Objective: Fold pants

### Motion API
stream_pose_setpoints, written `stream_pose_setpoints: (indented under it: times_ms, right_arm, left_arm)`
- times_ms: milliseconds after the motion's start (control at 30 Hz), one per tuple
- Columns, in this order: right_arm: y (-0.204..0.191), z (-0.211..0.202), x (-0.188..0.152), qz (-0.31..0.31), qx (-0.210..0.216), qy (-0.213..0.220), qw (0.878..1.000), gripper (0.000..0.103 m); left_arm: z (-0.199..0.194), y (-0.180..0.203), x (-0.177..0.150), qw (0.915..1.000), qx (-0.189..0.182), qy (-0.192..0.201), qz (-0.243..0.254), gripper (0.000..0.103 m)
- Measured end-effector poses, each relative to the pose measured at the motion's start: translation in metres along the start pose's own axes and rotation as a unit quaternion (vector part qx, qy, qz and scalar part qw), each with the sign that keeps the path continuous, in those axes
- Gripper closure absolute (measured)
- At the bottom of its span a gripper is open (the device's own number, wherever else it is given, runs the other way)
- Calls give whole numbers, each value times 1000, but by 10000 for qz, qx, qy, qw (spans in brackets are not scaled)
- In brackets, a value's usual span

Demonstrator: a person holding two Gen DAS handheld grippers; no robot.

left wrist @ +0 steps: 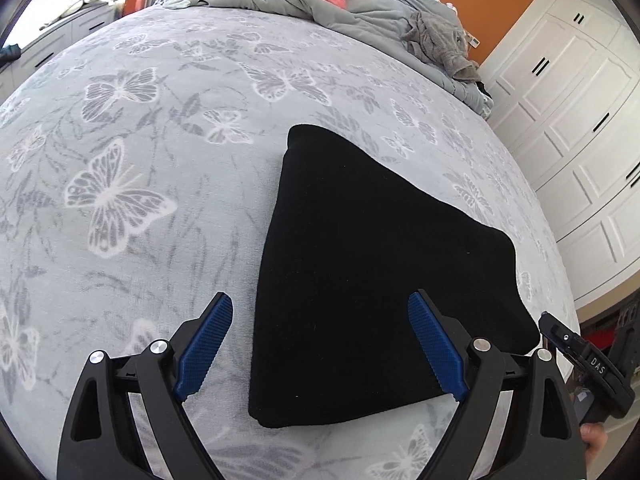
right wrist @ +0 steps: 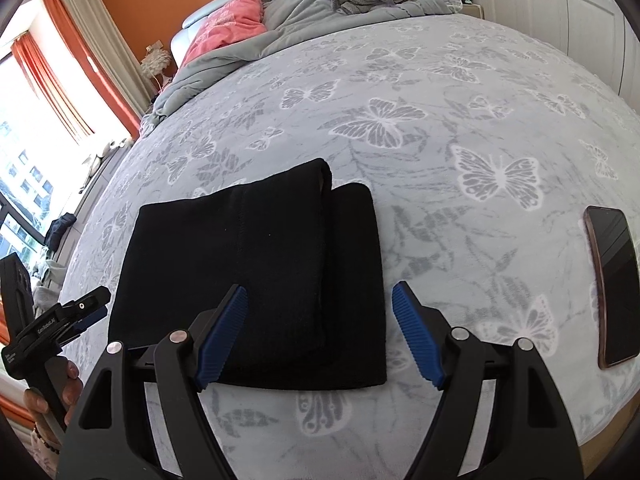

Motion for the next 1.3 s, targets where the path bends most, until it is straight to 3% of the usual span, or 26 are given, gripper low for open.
stream_pose_setpoints:
  times_ms: [67,167,200,233,267,300,333,400,433,500,533,600,667,833,1000,1067,1133,1167,1200,1267,1300]
  right_arm:
    - [-6,4,0,-44,31,-47,10000,30]
    - [-14,17,2,-404,-274,-191,9986,30]
    - [-16,26,1,-512,-389,-286,9975,35]
    - [-19,35,-2,-628,-392,-406,9964,48]
    - [-26,47,-6,-790,-279,-614,9946,73]
    - [-27,48,-6,-834,-397,-604,9939,85]
    - [-32,38,-2,-913,-503,-470,9934,88]
    - [-37,16,6,-1009,-492,-171,9935,88]
    - [-32,17,4,-1061,-577,-228,9924,87]
    - [-14,40,-12,-911,-559,-732,9916,76]
    - [-12,37,-14,-863,-517,-621,9930,72]
    - [-15,19,-8,-1048,-825,-417,9902,45]
    - [-6,7,-2,-1100,-1286,-190,9854,26]
    - [9,29,-17,-324,-424,-641,9965,27]
    - [11,45,-27,175,65,-824,9964,23]
    - [9,49,-29,276,236,-831,9959,23]
    - [4,52,-29,275,384,-838,9954,29]
    - [3,53,-29,255,394,-828,9955,34]
    - [0,55,-28,241,408,-813,9956,46]
    - [-7,47,-20,211,425,-668,9966,65]
    - [-10,41,-16,185,382,-600,9973,68]
  left_arm:
    - [1,2,-2,10000,-21,-15,25,16]
    - [2,12,-6,9993,71,68,364,16]
    - [3,14,-7,9988,130,85,470,16]
    - [5,15,-8,9985,147,66,523,16]
    - [7,16,-9,9985,137,36,535,16]
    - [8,17,-10,9986,103,0,518,16]
    - [8,17,-10,9987,68,-24,502,16]
    - [8,17,-10,9987,47,-43,500,16]
    - [9,17,-10,9985,86,-37,533,16]
    - [12,16,-11,9981,174,-17,595,16]
    - [15,15,-10,9978,239,-16,617,16]
    - [19,15,-10,9977,281,-22,613,16]
    - [21,17,-10,9976,288,-18,632,16]
    - [28,23,-12,9959,457,54,782,16]
    - [42,23,-16,9941,639,-21,874,12]
    - [55,19,-16,9944,615,-245,822,11]
    - [72,9,-13,9968,282,-646,368,5]
    - [76,7,-9,9975,108,-670,188,6]
    - [76,8,-6,9977,4,-649,189,6]
    - [71,14,-5,9976,-91,-622,292,38]
    - [65,16,-6,9976,-162,-604,304,50]
Point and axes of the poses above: each gripper's, at about its wrist camera, not at the fingertips, and z roughly the way its jaws point, y to its right, x to its top, the point moved 6 cm from there along z, roughly the way its jaws point, and after that the axes turned 14 degrees about -z, right-handed, at the moved point
